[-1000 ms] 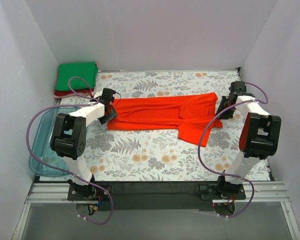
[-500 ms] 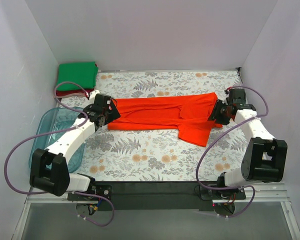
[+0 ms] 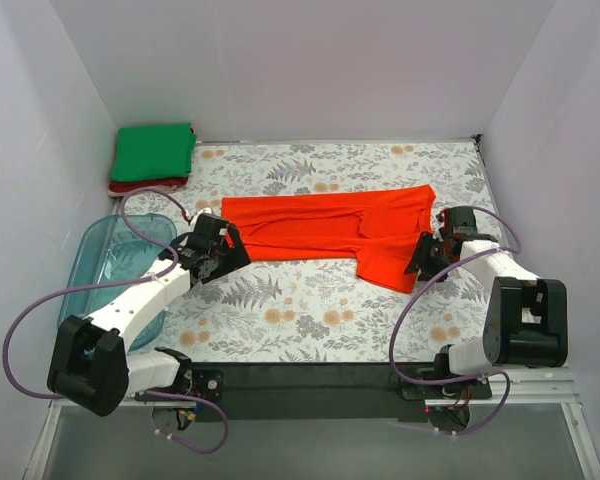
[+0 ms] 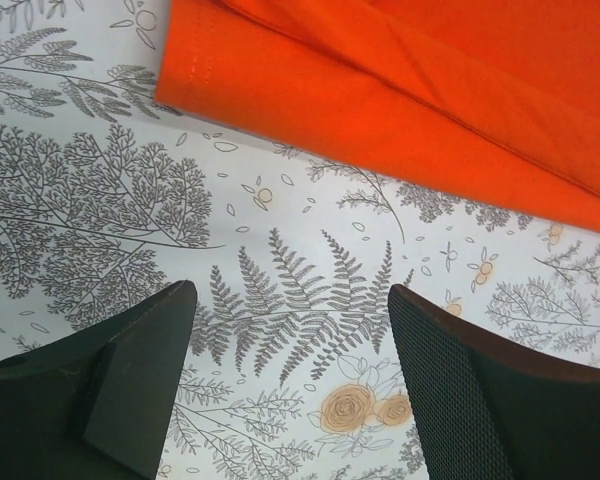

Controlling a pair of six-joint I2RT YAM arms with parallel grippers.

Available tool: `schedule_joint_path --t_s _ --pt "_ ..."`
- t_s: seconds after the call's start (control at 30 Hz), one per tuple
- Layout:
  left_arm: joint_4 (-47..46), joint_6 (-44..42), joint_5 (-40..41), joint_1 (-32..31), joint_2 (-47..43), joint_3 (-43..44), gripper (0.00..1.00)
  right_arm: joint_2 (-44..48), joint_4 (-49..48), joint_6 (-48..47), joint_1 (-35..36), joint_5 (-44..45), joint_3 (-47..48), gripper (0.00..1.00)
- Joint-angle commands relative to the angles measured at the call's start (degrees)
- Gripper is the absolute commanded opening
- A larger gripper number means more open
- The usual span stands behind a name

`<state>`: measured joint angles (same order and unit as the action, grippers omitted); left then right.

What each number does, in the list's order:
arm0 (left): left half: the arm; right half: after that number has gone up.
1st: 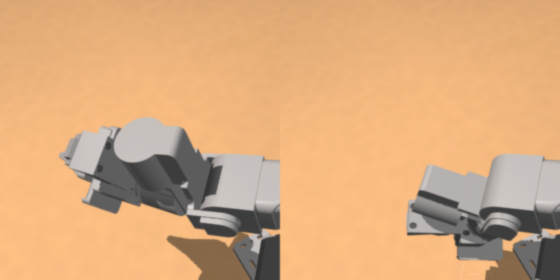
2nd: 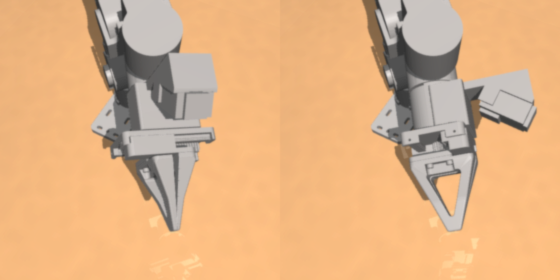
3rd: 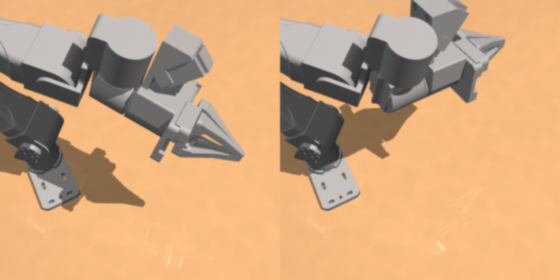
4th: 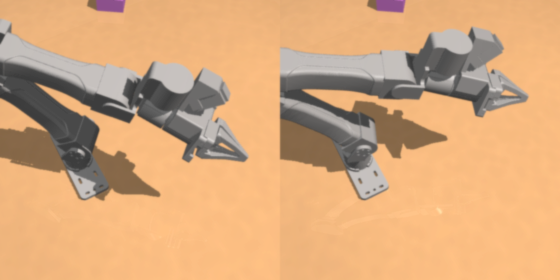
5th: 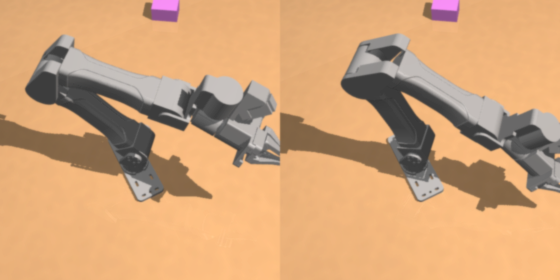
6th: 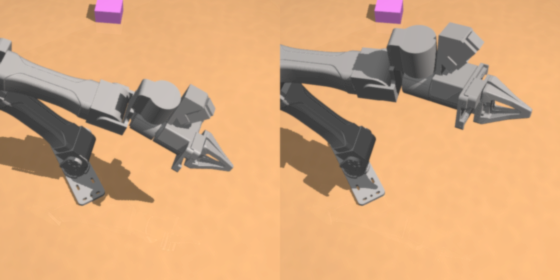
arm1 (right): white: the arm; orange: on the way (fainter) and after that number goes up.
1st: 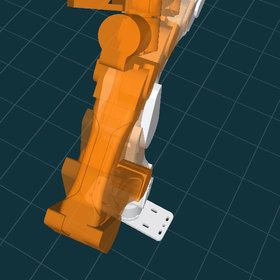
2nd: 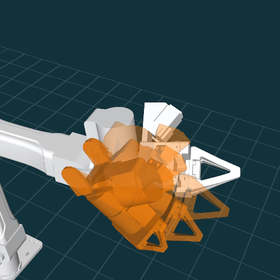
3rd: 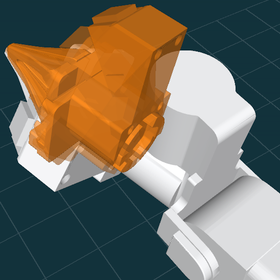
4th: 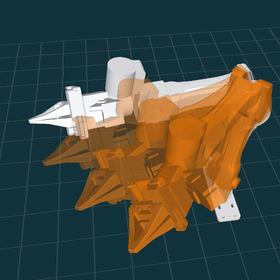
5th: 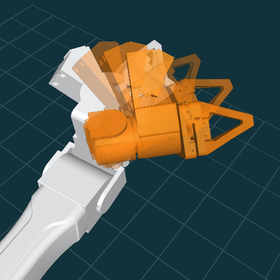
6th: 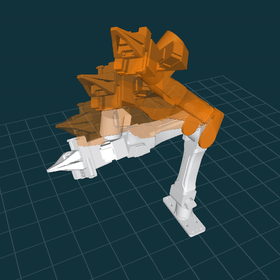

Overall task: Fold and stack the t-shirts
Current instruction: Fold the tshirt

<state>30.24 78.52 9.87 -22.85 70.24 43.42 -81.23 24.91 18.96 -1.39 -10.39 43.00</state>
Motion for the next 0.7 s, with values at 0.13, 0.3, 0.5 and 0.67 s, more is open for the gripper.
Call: schedule_joint_path --t_s 0.13,0.3,0.5,0.67 --pt "-1.8 1.9 -5.9 -4.0 0.9 1.8 0.77 -2.1 -4.3 1.8 0.9 -0.7 -2.9 0.46" --pt "-4.7 5.0 -8.7 -9.0 5.7 5.6 0.77 -2.9 -5.1 1.9 1.3 -1.9 -3.7 0.31" --pt "-8.6 6.9 -13.3 -16.6 17.0 14.0 0.77 -1.7 -5.0 1.5 1.3 -2.7 -2.1 0.01" --pt "-9.1 7.3 -13.1 -18.3 22.5 18.6 0.72 -2.3 -4.7 1.9 1.3 -4.2 3.6 0.01"
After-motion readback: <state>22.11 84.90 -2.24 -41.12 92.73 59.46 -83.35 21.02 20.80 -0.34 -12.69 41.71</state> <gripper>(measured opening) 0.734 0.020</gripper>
